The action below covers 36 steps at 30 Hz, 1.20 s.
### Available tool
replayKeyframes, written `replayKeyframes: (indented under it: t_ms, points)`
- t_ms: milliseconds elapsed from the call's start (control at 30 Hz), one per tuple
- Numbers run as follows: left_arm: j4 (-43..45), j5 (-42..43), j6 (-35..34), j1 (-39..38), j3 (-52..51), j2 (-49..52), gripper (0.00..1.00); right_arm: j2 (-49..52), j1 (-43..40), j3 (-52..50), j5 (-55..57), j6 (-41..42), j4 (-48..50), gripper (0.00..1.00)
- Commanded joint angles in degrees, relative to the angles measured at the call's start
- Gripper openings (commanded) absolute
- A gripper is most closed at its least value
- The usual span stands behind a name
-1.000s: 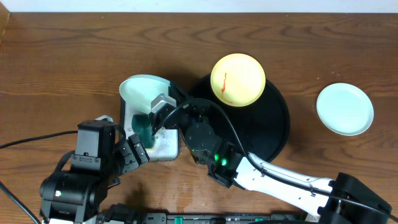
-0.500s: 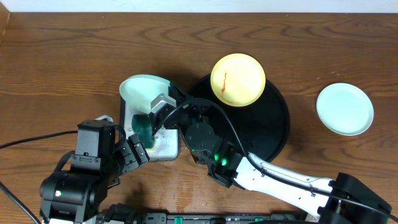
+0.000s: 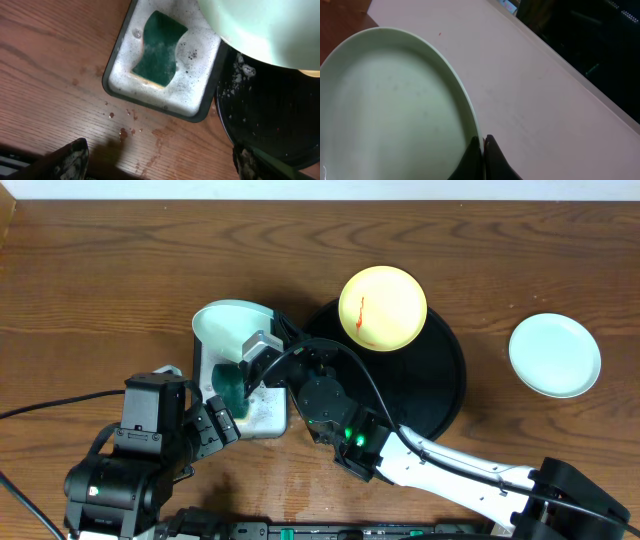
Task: Clean dirty plates on tray and stack at the side
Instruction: 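Lift the pale green plate with right gripper and tilt it over the metal tray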
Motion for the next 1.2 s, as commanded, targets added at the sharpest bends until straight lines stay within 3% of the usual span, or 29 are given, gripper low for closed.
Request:
replayKeyframes:
  t_ms: [0, 367, 467, 567, 667, 767, 833, 900, 967, 1033, 1100, 1167]
  points:
    - [-0.1, -0.2, -0.1, 0.2, 1.0, 0.0, 0.92, -1.3, 0.5, 0.4, 0.5, -0.7, 0.3, 0.01]
    - [-0.1, -0.2, -0.1, 0.2, 1.0, 0.0, 0.93, -1.3, 0.7, 0.3, 1.8, -3.3, 2.6, 0.01]
    - [-0.1, -0.2, -0.1, 0.2, 1.0, 0.0, 0.93, -1.3, 1.4, 0.4, 2.3, -9.9, 2.7, 0.01]
    - [-0.1, -0.2, -0.1, 0.2, 1.0, 0.0, 0.93, -1.3, 1.5, 0.3, 3.5, -4.6, 3.5, 0.01]
    - [-0.1, -0.2, -0.1, 0.2, 1.0, 0.0, 0.93, -1.3, 1.7, 0.3, 3.0, -9.2, 1.5, 0.01]
    - [-0.1, -0.2, -0.1, 0.2, 1.0, 0.0, 0.93, -1.3, 1.2, 0.4, 5.7, 0.2, 3.0, 0.01]
    - [-0.1, -0.2, -0.1, 0.2, 1.0, 0.0, 0.93, -1.3, 1.6, 0.4, 1.1, -3.4, 0.4, 0.01]
    - [-0.1, -0.2, -0.1, 0.2, 1.0, 0.0, 0.93, -1.3, 1.6, 0.3, 3.5, -5.0, 1.8, 0.01]
    - [-0.1, -0.2, -0.1, 0.2, 1.0, 0.0, 0.93, -1.3, 1.4, 0.3, 5.9, 2.6, 4.1, 0.01]
    - [-0.1, -0.2, -0.1, 0.2, 1.0, 0.0, 0.93, -1.3, 2.1, 0.3, 0.0, -4.5, 1.4, 0.01]
    - [-0.1, -0.2, -0.1, 0.2, 1.0, 0.0, 0.93, -1.1, 2.5, 0.3, 2.8, -9.2, 2.5, 0.01]
    - [-0.1, -0.2, -0.1, 0.2, 1.0, 0.0, 0.93, -1.1, 2.4, 0.4, 8.3, -1.2, 5.9, 0.01]
